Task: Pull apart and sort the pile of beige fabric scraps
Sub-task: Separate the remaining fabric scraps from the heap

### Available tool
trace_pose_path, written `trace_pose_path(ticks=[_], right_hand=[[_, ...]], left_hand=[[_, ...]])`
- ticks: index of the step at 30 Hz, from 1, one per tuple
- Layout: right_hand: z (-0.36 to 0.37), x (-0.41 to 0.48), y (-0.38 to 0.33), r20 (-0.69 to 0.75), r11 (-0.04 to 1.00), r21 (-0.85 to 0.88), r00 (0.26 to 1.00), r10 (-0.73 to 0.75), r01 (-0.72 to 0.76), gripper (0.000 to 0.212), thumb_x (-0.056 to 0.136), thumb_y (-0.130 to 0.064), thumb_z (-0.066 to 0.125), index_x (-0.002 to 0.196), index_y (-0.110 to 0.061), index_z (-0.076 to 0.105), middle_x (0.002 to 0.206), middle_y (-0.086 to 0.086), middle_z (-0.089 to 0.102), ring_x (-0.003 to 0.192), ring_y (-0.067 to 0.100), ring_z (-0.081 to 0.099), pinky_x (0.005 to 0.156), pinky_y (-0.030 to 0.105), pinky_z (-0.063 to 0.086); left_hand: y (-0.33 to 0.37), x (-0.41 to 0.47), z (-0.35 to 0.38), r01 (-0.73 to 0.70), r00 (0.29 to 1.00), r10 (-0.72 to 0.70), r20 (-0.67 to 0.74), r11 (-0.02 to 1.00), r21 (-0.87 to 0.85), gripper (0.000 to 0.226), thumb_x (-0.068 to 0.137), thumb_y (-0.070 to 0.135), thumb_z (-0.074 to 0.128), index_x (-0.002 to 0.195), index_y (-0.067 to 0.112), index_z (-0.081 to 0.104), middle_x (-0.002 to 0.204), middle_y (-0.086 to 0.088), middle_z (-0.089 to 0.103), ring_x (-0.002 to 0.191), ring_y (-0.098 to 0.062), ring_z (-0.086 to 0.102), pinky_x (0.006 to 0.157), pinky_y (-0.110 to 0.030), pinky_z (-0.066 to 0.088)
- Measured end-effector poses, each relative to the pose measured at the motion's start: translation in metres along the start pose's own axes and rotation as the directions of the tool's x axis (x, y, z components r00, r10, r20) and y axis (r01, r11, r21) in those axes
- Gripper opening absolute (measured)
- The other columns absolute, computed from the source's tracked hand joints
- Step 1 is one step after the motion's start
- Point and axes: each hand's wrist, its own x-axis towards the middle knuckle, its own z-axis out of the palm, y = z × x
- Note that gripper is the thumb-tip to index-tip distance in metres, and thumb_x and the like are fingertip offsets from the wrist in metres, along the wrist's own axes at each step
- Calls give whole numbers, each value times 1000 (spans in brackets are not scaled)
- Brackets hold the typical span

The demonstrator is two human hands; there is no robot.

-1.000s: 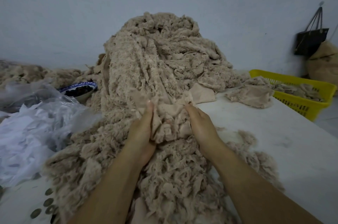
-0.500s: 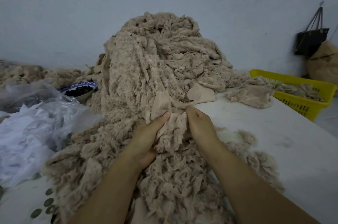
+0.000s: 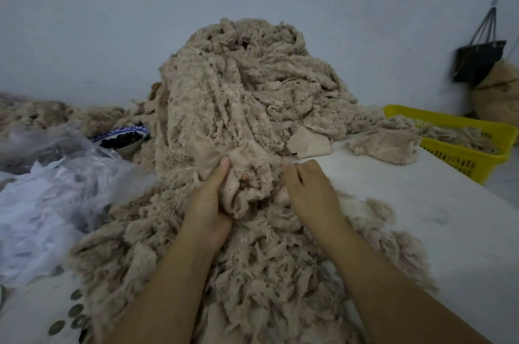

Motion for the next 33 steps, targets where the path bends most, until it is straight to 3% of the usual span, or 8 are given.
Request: trace_pose_path(ticks=[5, 8, 11, 15, 20, 25, 28, 33], right_hand=[[-1, -6, -11, 0, 983, 28, 983, -183, 183, 39, 89, -73, 35, 87, -36, 46, 103, -9, 40, 85, -1, 52, 70, 26, 45], [5, 1, -9, 42, 982, -56, 983, -176, 178, 25, 98, -43, 49, 86, -22, 44, 98, -6, 38, 72, 7, 48, 67, 36, 45], [-1, 3, -6, 43, 946, 320, 998, 44, -55, 32, 101, -39, 46, 76, -19, 46, 71, -7, 47, 55, 7, 42, 59, 34, 39], [-9, 10, -3, 186, 589, 728, 927, 325, -352, 36, 104, -37, 44, 92, -18, 73, 91, 5, 75, 85, 19, 70, 74, 37, 59], [-10, 16, -3, 226, 201, 925, 893, 389, -322, 25, 104, -25, 49, 97, -8, 67, 77, 3, 69, 62, 10, 64, 50, 22, 53], [-18, 15, -6, 276, 16, 952, 881, 384, -305, 24, 104, -25, 51, 97, -9, 67, 76, 0, 72, 57, 6, 66, 48, 18, 53], [-21, 13, -7, 304, 18, 943, 885, 353, -331, 25, 103, -29, 52, 95, -9, 66, 70, -1, 68, 53, 5, 61, 49, 18, 52], [-16, 7, -15, 234, 311, 895, 931, 279, -319, 35, 103, -30, 50, 108, 1, 66, 100, 24, 65, 89, 30, 63, 91, 44, 52]], left_hand=[[-2, -1, 1, 1, 1000, -1, -17, 1000, 26, 43, 80, 27, 72, 119, 8, 71, 121, -15, 71, 111, -26, 68, 96, -43, 56], [-2, 0, -1, 5, 1000, -4, -8, 1000, 23, 33, 80, 28, 72, 108, 11, 76, 111, -10, 74, 96, -24, 73, 82, -38, 62], [0, 3, -2, 29, 999, -31, -43, 999, -31, 22, 80, 27, 71, 98, 14, 73, 72, -4, 67, 59, -11, 62, 56, -25, 58], [7, 4, -8, 4, 1000, -5, -3, 983, -183, 15, 82, 21, 67, 92, 11, 72, 69, -2, 63, 52, -9, 54, 51, -21, 51], [10, 2, -13, 142, 984, -107, 145, 957, -252, 57, 93, 55, 51, 87, 5, 78, 78, -7, 64, 46, -12, 52, 49, -22, 50], [5, -2, -5, 194, 974, -207, 96, 973, 127, 23, 88, 25, 65, 81, 7, 78, 87, -13, 73, 69, -21, 71, 66, -33, 61], [-4, -4, -4, 67, 976, -156, 152, 880, 470, 26, 93, 6, 60, 80, 18, 79, 90, -8, 76, 78, -15, 73, 63, -26, 58], [-8, -15, 9, -78, 965, -70, 254, 846, 528, 30, 80, 60, 70, 86, 33, 80, 91, 9, 78, 82, -5, 73, 65, -16, 55]])
